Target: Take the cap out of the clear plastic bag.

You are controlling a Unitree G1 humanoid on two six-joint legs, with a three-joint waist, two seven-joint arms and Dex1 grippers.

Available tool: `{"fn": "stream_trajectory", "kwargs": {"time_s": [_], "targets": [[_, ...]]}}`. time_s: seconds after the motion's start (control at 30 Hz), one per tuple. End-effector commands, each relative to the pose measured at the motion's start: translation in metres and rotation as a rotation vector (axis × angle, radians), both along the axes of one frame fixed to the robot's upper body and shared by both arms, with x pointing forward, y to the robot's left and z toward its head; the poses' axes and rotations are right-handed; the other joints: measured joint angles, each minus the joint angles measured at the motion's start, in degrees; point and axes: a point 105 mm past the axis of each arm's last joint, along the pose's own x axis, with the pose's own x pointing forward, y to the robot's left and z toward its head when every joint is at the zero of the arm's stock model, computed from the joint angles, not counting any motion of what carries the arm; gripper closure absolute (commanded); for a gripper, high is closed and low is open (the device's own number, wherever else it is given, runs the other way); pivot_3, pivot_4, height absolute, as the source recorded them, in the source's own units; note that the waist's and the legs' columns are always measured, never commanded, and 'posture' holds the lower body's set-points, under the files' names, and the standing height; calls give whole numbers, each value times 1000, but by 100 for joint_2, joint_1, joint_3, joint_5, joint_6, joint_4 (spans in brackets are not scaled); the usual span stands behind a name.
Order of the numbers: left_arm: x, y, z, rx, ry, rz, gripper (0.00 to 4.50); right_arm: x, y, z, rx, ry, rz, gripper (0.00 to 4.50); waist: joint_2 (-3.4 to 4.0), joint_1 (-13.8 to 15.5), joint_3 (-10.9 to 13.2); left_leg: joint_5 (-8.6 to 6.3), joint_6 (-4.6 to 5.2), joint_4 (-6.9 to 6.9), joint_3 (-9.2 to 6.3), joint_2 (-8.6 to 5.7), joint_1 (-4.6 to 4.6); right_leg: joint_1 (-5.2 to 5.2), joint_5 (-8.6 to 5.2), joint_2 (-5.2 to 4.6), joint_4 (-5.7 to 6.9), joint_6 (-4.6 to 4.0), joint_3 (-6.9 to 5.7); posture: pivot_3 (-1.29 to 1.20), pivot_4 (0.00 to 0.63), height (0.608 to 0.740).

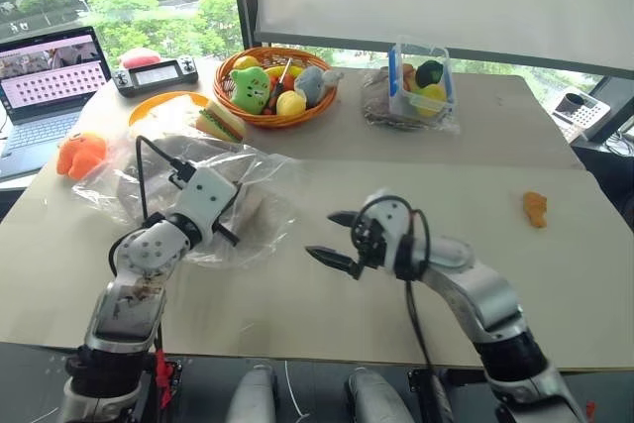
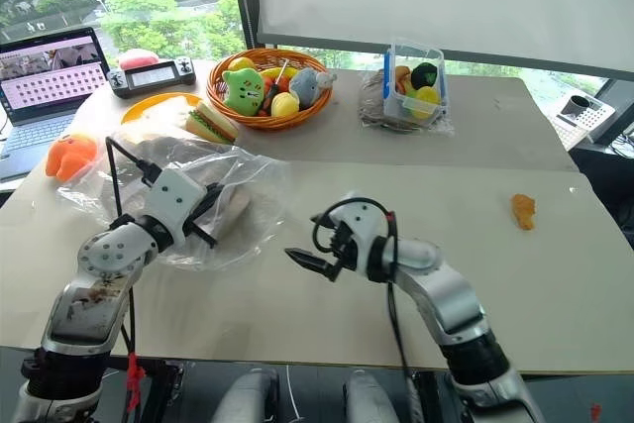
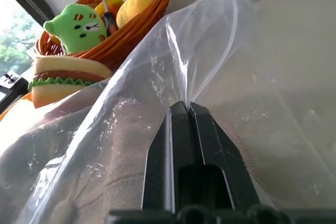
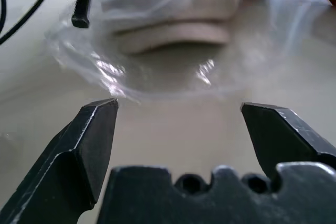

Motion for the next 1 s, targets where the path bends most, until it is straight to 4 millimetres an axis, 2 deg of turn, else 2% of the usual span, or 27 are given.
{"fn": "stream_trajectory", "kwargs": {"time_s": [0.03, 0.13, 0.23, 0.43, 0.57, 0.73, 0.83, 1.0], "targets": [[-2, -4, 17, -14, -52, -25, 4487, 26, 16, 11, -84, -267, -22, 0, 0, 0, 0, 0, 0, 3, 0, -1, -1, -2, 2, -1, 0, 1, 1, 0, 150, 728], [-3, -7, 19, -10, -57, -40, 4487, 40, 25, 9, -177, -461, -9, 0, 0, 16, 0, 2, -4, 2, -4, -2, -1, -1, 4, -2, 0, 0, -3, 0, 150, 728], [-4, -9, 20, -18, -57, -47, 4487, 42, 32, 0, -283, -609, 70, 0, 0, 10, 0, 3, -6, 1, -7, -2, -1, 0, 5, -3, 0, -2, -8, 0, 150, 728], [-9, -27, 36, -106, -87, -146, 4487, 47, 57, 0, -365, -843, 127, 0, 0, -6, 0, 11, -18, -2, -16, 0, -1, -3, 9, -2, 11, -8, -15, 0, 150, 728], [-23, -42, 37, -147, -72, -247, 4487, 56, 69, 0, -385, -904, 98, 0, 0, -13, 0, 14, -23, -3, -22, -1, 0, -3, 11, -2, 21, -10, -19, 0, 150, 728], [-33, -56, 42, -197, -75, -323, 4487, 56, 78, -19, -484, -933, 173, 0, 0, -3, 0, 17, -28, -2, -33, -1, 0, -3, 11, -3, 33, -12, -31, 0, 150, 728], [-32, -56, 43, -181, -85, -325, 4487, 53, 78, -22, -480, -918, 205, 0, 1, -8, 0, 19, -31, 0, -38, -2, 0, -2, 12, -3, 38, -12, -36, 0, 150, 728], [-29, -54, 44, -183, -89, -326, 4487, 56, 61, -23, -524, -914, 214, 0, 1, 0, 1, 19, -31, 0, -43, -2, 2, 0, 11, -3, 39, -13, -45, 0, 150, 728]]}}
